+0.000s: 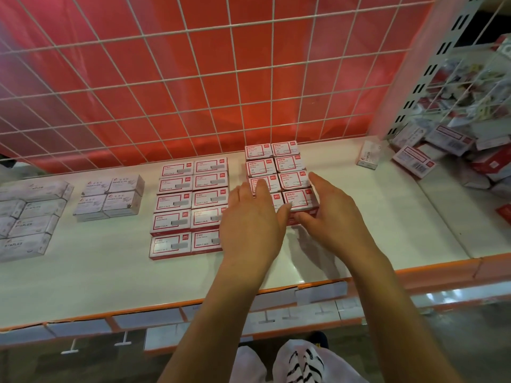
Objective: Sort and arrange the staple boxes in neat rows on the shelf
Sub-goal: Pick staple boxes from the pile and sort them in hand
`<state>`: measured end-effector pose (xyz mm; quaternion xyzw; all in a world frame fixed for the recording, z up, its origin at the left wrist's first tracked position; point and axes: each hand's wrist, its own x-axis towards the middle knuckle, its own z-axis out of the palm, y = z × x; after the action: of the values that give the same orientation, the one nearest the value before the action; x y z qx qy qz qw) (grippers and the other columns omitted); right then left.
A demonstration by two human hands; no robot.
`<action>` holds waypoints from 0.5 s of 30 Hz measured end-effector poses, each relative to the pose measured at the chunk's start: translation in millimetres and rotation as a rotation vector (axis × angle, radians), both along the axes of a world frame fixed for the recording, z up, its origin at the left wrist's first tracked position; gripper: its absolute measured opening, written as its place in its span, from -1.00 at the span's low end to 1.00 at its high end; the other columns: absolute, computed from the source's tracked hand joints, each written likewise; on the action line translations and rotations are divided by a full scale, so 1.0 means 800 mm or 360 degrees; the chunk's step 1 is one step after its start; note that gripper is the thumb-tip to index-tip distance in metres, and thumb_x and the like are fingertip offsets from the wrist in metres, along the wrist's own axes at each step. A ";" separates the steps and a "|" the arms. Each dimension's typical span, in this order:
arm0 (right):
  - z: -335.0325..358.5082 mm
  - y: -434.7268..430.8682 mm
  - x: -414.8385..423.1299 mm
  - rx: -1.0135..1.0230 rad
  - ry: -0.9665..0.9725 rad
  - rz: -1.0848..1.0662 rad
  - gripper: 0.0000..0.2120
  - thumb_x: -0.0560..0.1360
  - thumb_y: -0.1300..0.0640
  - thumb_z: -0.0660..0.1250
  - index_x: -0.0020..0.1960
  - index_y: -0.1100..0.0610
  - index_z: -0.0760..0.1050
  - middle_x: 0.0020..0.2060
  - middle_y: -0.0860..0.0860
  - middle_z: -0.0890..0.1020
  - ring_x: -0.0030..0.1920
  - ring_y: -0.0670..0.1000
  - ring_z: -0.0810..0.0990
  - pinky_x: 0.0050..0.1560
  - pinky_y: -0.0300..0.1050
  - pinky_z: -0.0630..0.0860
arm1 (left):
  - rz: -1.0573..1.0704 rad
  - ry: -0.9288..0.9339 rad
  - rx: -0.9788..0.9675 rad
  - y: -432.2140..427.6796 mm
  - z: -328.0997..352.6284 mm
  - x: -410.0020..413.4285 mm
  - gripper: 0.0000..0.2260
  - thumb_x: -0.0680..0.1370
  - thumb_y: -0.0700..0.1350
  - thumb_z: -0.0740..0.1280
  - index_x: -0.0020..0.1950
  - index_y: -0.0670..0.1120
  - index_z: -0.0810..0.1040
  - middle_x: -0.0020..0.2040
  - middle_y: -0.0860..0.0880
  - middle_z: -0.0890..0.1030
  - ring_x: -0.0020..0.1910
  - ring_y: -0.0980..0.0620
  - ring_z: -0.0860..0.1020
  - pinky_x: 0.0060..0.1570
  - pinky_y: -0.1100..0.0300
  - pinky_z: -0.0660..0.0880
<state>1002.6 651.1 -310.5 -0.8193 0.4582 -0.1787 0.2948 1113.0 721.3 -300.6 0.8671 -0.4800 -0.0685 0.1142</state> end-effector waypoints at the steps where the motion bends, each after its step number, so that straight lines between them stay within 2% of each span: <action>1: 0.000 -0.001 0.000 -0.0006 -0.0005 0.0003 -0.45 0.45 0.08 0.44 0.38 -0.07 0.33 0.25 -0.10 0.54 0.21 -0.03 0.52 0.08 -0.30 0.34 | -0.0019 -0.0001 -0.0052 -0.003 0.002 -0.003 -0.47 0.59 0.20 0.11 0.50 0.01 0.15 0.47 -0.03 0.30 0.44 -0.06 0.27 0.32 0.01 0.37; 4: -0.001 -0.004 -0.004 -0.0031 0.0008 0.0022 -0.44 0.47 0.01 0.40 0.42 -0.07 0.29 0.31 -0.09 0.49 0.28 -0.01 0.47 0.24 -0.15 0.37 | -0.0121 -0.0020 -0.0126 -0.015 0.002 -0.014 -0.51 0.62 0.11 0.14 0.51 0.00 0.16 0.49 -0.04 0.26 0.48 -0.05 0.19 0.41 0.04 0.25; 8: -0.003 -0.019 -0.021 -0.0001 0.0161 -0.0024 -0.41 0.53 0.02 0.31 0.50 0.02 0.17 0.45 -0.02 0.31 0.43 0.03 0.28 0.41 -0.10 0.19 | -0.0265 -0.0065 -0.0105 -0.038 0.001 -0.032 -0.50 0.63 0.02 0.16 0.54 -0.03 0.12 0.53 -0.05 0.19 0.52 -0.06 0.11 0.46 0.05 0.13; 10: -0.008 -0.028 -0.032 -0.0004 0.0207 -0.0059 -0.39 0.54 0.02 0.30 0.51 0.03 0.14 0.48 -0.01 0.26 0.46 0.03 0.23 0.43 -0.10 0.15 | -0.0313 -0.0072 -0.0097 -0.051 0.000 -0.044 -0.50 0.63 -0.01 0.17 0.54 -0.04 0.11 0.54 -0.06 0.18 0.53 -0.07 0.10 0.46 0.04 0.12; 15: -0.018 -0.054 -0.066 -0.0022 0.0202 -0.0165 -0.42 0.55 0.05 0.29 0.50 0.03 0.16 0.47 -0.01 0.28 0.45 0.01 0.25 0.43 -0.12 0.16 | -0.0451 -0.0080 -0.0061 -0.088 -0.001 -0.078 -0.49 0.64 -0.05 0.19 0.55 -0.03 0.08 0.56 -0.04 0.12 0.54 -0.05 0.05 0.47 0.05 0.06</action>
<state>949.7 607.9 -325.1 -0.8062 0.5164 -0.1447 0.2500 1050.7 651.3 -301.5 0.7897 -0.6016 -0.0529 0.1080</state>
